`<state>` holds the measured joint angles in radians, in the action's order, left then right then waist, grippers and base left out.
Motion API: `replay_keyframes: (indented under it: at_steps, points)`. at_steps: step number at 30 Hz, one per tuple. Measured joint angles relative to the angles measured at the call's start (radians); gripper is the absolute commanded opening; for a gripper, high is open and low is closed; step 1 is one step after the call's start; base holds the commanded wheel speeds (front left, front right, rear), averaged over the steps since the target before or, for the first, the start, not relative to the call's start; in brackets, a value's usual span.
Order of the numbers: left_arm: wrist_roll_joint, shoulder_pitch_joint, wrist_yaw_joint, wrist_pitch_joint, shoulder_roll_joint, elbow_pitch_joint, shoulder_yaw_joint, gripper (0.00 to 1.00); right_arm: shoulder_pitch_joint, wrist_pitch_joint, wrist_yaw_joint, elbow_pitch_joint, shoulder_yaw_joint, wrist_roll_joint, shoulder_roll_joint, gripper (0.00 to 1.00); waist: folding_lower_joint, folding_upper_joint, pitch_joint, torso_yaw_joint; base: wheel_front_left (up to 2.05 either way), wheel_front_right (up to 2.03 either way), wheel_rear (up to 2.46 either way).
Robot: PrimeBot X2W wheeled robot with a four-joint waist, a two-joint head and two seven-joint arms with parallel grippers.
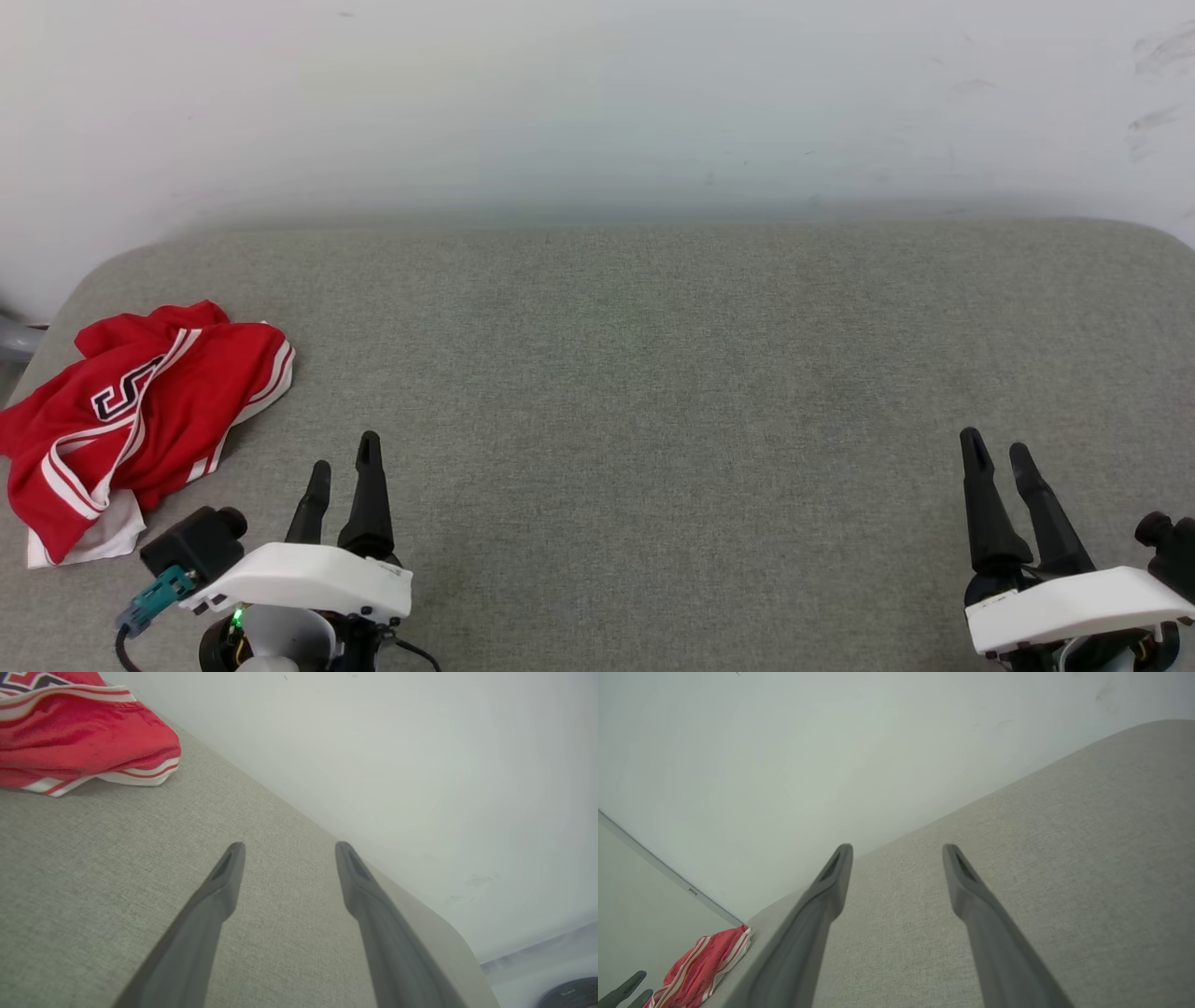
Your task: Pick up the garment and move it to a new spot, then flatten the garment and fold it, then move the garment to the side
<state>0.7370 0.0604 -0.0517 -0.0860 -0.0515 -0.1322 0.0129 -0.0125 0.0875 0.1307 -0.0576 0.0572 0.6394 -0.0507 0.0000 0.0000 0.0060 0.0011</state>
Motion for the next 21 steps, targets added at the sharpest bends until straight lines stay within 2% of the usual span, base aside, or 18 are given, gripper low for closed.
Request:
replay_keyframes:
  at_steps: [21]
  points:
    - [-0.266, 0.000, -0.094, -0.060, -0.045, 0.003, 0.095, 1.00, -0.025, 0.059, 0.000, 0.025, 0.002, -0.274, 0.000, 1.00, 0.0000, 0.0000, -0.001, 0.002, 0.00, 0.00, 0.00]
